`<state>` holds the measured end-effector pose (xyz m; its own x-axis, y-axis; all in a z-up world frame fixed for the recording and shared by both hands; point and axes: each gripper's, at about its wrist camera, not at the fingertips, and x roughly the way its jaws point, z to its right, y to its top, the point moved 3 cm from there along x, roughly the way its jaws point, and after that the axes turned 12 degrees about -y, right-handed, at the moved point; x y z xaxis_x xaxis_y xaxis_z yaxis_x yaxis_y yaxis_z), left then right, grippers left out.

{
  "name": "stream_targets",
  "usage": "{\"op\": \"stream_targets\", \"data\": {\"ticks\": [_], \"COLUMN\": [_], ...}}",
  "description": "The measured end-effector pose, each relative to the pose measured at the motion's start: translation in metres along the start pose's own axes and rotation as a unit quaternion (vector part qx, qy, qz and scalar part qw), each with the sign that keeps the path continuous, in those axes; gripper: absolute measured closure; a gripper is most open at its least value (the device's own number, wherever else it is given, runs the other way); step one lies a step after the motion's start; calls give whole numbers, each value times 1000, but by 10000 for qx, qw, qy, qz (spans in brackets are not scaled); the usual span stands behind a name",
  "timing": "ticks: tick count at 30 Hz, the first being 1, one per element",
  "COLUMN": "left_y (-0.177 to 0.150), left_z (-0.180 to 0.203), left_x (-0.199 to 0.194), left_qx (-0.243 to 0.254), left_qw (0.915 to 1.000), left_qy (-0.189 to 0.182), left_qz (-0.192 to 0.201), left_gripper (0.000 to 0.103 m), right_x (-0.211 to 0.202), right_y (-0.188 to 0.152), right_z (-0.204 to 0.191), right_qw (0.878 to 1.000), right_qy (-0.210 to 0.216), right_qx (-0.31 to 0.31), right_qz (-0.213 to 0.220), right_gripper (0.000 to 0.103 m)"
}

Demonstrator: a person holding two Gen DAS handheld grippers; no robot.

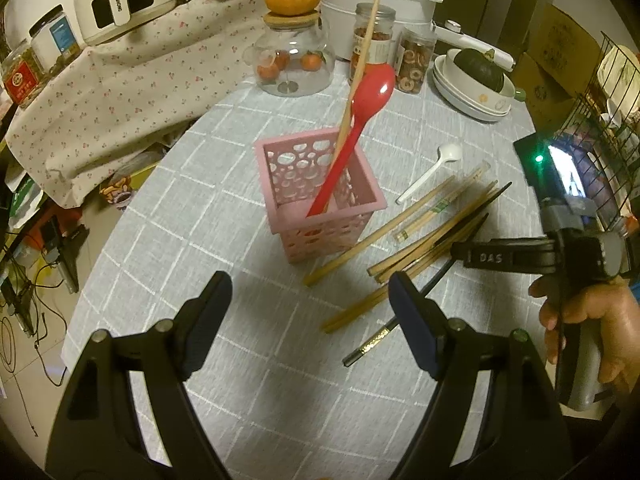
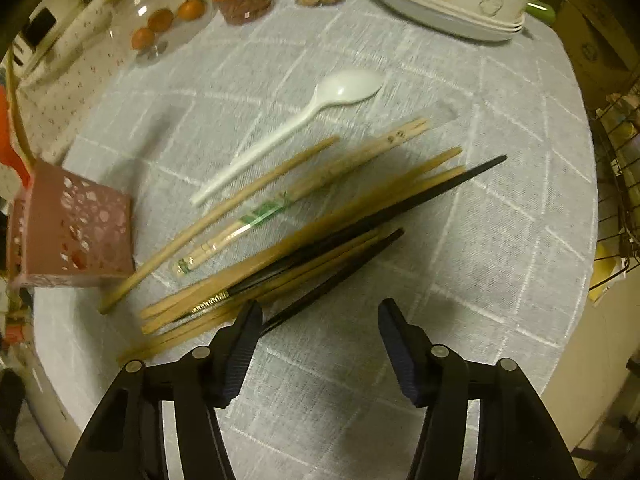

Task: Organize utensils
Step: 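Move the right tool to the black chopstick and grasp it, then grasp another wooden chopstick with the left tool while the right tool holds the black chopstick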

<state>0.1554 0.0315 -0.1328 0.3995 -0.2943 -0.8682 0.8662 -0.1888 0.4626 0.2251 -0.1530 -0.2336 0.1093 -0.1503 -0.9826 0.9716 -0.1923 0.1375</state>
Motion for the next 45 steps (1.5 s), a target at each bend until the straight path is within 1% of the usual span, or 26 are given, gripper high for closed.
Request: {"op": "stream_targets", "data": {"ticks": [5,8,11,13,14,15,16,17,18,20,21,27,30,31,33,35,36,37,39,41,44,45], "left_y": [-2,-3,-5,-6,-6,-5,-5,-5,-5,-4,-4,-3,0,2,5,8,10,11,15,20,31,35], "left_z": [-2,-2,0,2,3,4,7,9,13,19,25,58,79,85,96,103,110,114,125,131,139,141], "left_x": [0,0,0,-1,-1,-1,-1,-1,-1,-2,-2,1,7,11,20,30,39,44,61,73,95,103], "left_qx": [15,32,69,107,128,153,184,209,254,328,414,907,1147,1183,1206,1228,1284,1335,1525,1591,1514,1465], "left_qw": [10000,10000,10000,9999,9999,9998,9998,9997,9995,9993,9989,9947,9909,9896,9876,9854,9833,9822,9793,9778,9771,9774], "left_qy": [-4,3,-13,-43,-61,-82,-106,-125,-161,-190,-197,-475,-688,-794,-958,-1102,-1196,-1213,-1168,-1189,-1283,-1294], "left_qz": [-22,-40,-66,-67,-66,-63,-60,-58,-56,-53,-42,-84,-162,-216,-312,-409,-482,-525,-631,-675,-765,-805], "left_gripper": [22,22,22,22,22,22,22,22,22,22,22,23,33,38,42,52,54,57,60,63,64,64], "right_x": [3,6,6,6,6,5,5,6,7,9,9,1,-6,-10,-15,-22,-22,-22,-20,-17,-10,-8], "right_y": [0,1,-1,-2,-3,-4,-4,-5,-5,-8,-9,-15,-19,-19,-23,-19,-20,-20,-24,-25,-28,-25], "right_z": [-7,-15,-16,-13,-10,-2,3,8,13,24,29,63,78,82,91,97,102,102,110,115,124,121], "right_qw": [9999,9994,9996,9996,9997,9997,9996,9996,9996,9986,9976,9953,9950,9945,9936,9930,9924,9919,9914,9908,9896,9895], "right_qy": [-140,-316,-267,-256,-209,-182,-160,-71,27,300,474,723,766,811,874,913,957,992,1022,1057,1127,1128], "right_qx": [-29,-51,-5,48,105,152,196,234,272,408,478,643,637,659,713,752,775,790,815,847,889,895], "right_qz": [13,-88,-101,-80,-92,-104,-105,-109,-110,-168,-174,-72,-12,-4,29,53,55,44,18,-22,-113,-126], "right_gripper": [43,47,50,59,67,79,83,90,95,98,97,98,98,98,98,98,98,98,97,97,97,97]}}
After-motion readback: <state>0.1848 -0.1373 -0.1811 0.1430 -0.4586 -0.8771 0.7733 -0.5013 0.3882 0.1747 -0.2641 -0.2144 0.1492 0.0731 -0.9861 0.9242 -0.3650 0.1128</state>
